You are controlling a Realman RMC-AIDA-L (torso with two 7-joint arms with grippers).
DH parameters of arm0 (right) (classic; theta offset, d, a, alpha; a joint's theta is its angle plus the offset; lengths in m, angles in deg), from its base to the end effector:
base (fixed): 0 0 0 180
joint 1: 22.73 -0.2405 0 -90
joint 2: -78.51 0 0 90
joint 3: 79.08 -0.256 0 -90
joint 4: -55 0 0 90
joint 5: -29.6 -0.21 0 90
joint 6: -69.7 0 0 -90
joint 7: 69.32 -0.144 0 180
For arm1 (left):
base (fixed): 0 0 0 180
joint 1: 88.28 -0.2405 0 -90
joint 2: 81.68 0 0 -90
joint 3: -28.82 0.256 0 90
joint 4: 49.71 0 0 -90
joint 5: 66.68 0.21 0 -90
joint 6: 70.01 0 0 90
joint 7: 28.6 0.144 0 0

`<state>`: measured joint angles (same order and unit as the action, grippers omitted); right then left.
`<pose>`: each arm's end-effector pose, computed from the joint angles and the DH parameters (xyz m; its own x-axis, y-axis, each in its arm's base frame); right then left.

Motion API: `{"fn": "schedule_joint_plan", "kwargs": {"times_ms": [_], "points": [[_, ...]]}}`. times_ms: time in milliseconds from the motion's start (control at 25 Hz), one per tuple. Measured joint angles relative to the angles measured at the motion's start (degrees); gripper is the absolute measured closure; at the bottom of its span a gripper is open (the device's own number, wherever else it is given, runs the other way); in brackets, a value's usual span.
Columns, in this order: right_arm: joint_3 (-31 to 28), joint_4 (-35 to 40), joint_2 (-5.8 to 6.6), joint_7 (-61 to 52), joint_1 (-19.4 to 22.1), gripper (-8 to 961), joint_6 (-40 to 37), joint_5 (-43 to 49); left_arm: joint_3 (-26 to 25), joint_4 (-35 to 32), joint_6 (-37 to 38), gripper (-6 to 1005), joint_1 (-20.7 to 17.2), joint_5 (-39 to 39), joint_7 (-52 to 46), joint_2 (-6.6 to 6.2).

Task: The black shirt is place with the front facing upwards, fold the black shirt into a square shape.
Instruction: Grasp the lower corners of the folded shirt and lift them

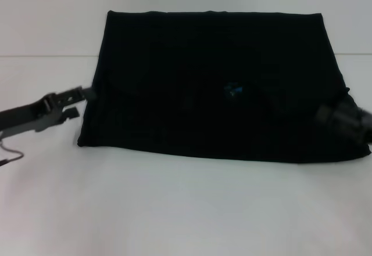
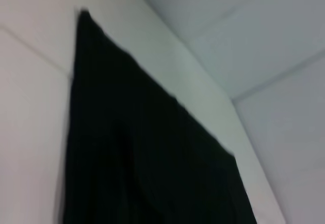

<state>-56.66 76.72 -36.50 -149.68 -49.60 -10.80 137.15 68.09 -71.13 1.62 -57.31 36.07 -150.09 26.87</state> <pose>0.3275 0.3262 0.0261 0.4427 -0.4550 -0.7726 -0.8242 -0.5459 -0.1508 -0.3267 0.3646 0.0478 0.0116 0.7482 0.6634 0.9757 -0.1536 0.1562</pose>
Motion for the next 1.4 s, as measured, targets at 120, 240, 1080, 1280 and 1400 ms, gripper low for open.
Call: {"fn": "schedule_joint_plan", "kwargs": {"times_ms": [120,240,1080,1280,1400], "points": [[2.79,2.67,-0.29,0.78,0.25,64,-3.42,3.72,0.3,-2.91,1.56,91,-0.51,5.92,-2.33,-0.9],[5.92,3.32,-0.79,3.9,-0.06,5,-6.25,7.32,0.33,-4.71,1.26,67,-0.01,11.14,-2.48,-0.5],[9.47,3.14,-2.24,5.92,0.04,10,-5.94,7.94,4.03,-5.09,-14.75,118,2.98,12.96,1.7,5.11],[9.53,2.93,-2.33,5.96,0.06,11,-5.02,7.95,4.43,-5.05,-14.67,130,3.22,13.0,1.7,5.65],[9.57,2.9,-2.34,6.0,0.06,11,-4.91,7.95,5.4,-5.03,-14.62,137,3.29,13.0,1.62,5.72]]}}
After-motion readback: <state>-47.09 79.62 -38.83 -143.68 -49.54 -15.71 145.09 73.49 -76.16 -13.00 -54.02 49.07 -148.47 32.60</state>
